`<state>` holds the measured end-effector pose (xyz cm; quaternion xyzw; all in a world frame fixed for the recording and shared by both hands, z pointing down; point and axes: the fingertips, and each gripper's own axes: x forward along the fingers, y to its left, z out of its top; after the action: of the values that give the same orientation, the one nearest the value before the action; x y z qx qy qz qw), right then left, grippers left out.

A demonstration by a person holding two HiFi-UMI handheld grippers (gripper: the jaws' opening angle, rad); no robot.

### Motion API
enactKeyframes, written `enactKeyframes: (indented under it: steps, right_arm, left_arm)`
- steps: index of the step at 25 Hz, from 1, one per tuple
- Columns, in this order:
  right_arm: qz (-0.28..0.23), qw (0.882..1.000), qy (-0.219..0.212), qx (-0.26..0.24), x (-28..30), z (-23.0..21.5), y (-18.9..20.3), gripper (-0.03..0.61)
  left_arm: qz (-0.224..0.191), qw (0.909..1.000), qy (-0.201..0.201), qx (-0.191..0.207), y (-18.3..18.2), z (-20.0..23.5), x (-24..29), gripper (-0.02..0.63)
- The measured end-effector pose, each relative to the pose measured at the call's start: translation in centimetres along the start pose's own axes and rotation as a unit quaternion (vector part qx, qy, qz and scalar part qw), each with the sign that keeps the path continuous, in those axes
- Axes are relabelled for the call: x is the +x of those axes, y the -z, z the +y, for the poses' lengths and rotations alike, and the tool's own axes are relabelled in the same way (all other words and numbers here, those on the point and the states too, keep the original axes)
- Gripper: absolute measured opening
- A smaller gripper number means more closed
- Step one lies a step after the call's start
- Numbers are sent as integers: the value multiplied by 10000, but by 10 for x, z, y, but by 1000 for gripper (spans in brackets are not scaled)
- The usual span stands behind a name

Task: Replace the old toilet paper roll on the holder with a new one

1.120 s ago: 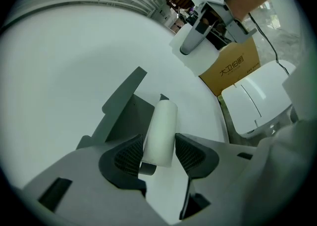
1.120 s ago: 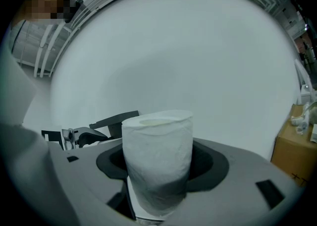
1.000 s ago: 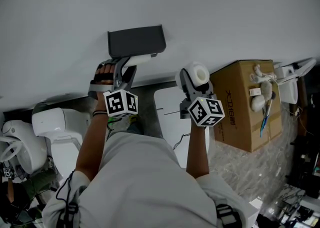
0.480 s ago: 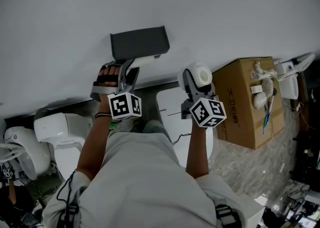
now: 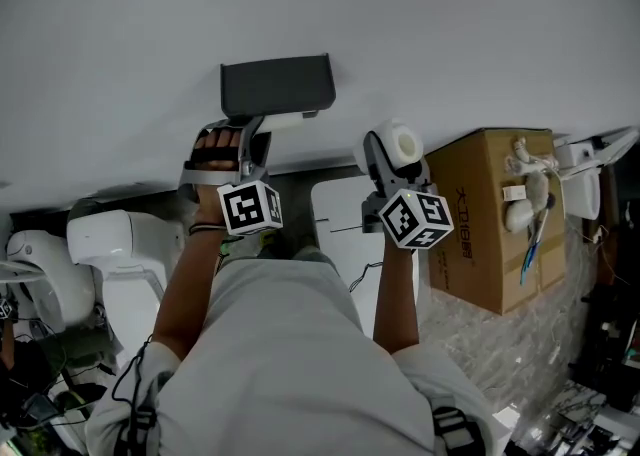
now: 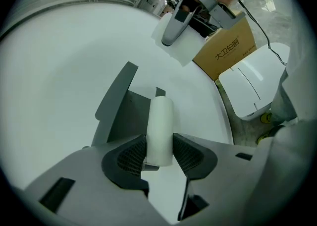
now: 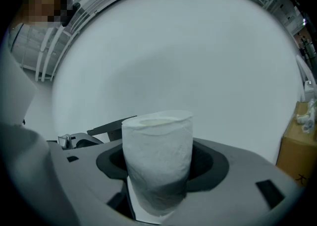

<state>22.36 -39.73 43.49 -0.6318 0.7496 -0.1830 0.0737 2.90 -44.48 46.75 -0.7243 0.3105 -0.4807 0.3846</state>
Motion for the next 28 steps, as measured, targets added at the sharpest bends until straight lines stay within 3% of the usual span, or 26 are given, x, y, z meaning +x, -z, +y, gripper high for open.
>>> enactKeyframes:
  steps: [12, 28]
  right_arm:
    - [135, 9982, -582, 70, 14, 2, -8, 298]
    - [74, 9975, -586, 388, -13, -41, -8, 298]
  left_arm:
    - [858, 9961, -69, 182, 7, 1, 1, 195]
    - [827, 9952, -340, 389, -15, -2, 9, 184]
